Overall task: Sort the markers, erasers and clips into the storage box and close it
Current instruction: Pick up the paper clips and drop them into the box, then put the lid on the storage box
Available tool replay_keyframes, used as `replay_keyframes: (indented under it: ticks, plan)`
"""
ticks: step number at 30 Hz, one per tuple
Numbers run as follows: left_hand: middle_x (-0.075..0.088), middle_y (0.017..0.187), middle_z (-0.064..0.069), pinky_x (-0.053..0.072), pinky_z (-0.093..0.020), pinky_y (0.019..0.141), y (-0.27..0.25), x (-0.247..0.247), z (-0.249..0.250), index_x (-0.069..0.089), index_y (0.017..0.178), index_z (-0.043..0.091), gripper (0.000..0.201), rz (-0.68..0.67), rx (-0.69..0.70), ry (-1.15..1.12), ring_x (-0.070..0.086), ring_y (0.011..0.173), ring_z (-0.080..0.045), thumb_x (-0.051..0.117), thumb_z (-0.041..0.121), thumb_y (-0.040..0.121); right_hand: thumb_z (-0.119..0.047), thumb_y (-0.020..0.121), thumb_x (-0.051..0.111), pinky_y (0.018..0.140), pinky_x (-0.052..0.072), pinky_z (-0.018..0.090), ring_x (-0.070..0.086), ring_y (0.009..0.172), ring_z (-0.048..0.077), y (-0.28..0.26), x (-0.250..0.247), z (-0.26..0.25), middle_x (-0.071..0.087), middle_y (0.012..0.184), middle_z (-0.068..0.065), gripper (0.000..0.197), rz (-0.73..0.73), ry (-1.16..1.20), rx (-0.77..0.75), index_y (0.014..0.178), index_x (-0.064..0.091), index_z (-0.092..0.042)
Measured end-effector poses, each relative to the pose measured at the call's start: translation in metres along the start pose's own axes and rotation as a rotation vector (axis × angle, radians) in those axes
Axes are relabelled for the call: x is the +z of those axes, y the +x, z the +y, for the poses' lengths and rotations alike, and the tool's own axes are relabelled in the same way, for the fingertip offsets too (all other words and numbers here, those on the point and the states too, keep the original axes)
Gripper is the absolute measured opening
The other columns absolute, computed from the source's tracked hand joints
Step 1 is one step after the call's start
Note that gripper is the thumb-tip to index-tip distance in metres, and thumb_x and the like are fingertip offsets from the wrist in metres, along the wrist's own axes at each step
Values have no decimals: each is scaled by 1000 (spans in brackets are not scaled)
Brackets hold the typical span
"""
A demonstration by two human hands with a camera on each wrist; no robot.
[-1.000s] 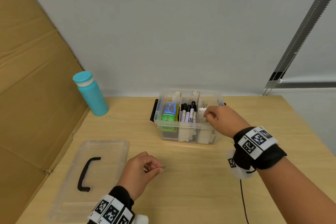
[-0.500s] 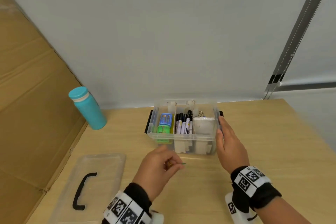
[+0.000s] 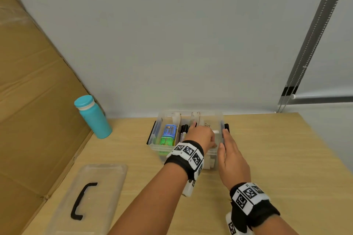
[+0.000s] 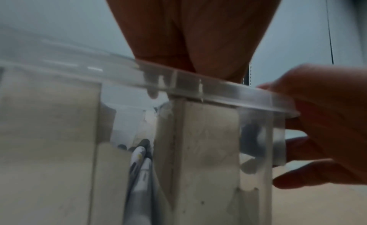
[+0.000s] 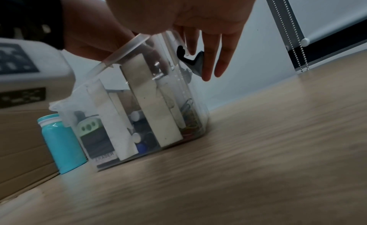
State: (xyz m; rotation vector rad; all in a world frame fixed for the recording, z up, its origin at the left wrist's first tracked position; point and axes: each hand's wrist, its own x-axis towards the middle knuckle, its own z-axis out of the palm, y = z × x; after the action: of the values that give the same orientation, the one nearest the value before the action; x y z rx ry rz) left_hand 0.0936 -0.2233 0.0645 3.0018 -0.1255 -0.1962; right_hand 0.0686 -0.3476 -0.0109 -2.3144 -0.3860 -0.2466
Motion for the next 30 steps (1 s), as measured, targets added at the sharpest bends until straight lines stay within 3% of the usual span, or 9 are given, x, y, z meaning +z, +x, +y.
replay_keyframes:
  ticks: [2,5,7,10,15,19,22,24,30]
  plan:
    - [70,96,-5,6,-48,119,6,-2,1,71,86,15,37,-111,-32,97,60,101,-22,44,37,95,-35,99,24,93,51,38,49,128,17,0,1,-1,25,156,-10,52,7,17,12,150,20,-27]
    - [69,98,-3,10,-51,117,2,-4,-2,70,90,16,43,-122,-18,88,59,103,-21,37,42,97,-41,97,18,87,54,39,53,124,17,0,2,1,27,156,-10,55,15,9,0,150,22,-27]
    - [68,99,2,12,-49,117,-13,-3,-6,71,92,19,36,1,26,29,58,103,-17,41,39,97,-45,94,14,82,55,38,55,120,17,0,2,3,28,155,-10,59,16,7,-19,149,24,-26]
    - [60,121,12,10,-46,119,-53,3,-19,70,93,27,24,228,16,-143,46,123,-10,51,40,92,-39,98,21,85,55,37,53,123,15,2,4,5,29,155,-10,53,39,11,-28,149,25,-25]
    - [53,131,12,28,-42,114,-130,24,-71,65,90,34,10,505,-247,-444,41,127,-10,59,39,85,-40,100,20,100,46,37,42,133,13,-1,7,6,31,154,-9,50,42,61,-11,148,24,-29]
    - [48,136,4,36,-42,109,-185,59,-150,61,111,31,24,470,-536,-435,43,126,-17,60,33,87,-48,95,16,112,31,45,25,140,24,-7,7,0,25,156,-2,59,88,-39,39,149,22,-23]
    - [38,146,-6,36,-47,109,-220,83,-204,53,125,25,41,375,-815,-433,41,129,-27,59,39,87,-44,96,26,118,16,45,9,146,25,-30,10,-30,17,158,2,60,119,-158,-170,149,23,-17]
    - [25,154,-9,29,-49,113,-237,91,-229,48,133,23,49,342,-942,-425,30,137,-31,58,40,88,-40,96,31,119,14,40,11,147,23,-49,21,-59,21,157,3,56,42,-151,-389,147,28,-16]
    - [14,158,-12,19,-51,117,-254,104,-273,27,147,18,70,216,-1074,-467,18,144,-33,54,47,88,-40,98,35,113,33,36,31,139,18,-78,93,-127,39,148,2,45,-337,-90,-668,134,47,-15]
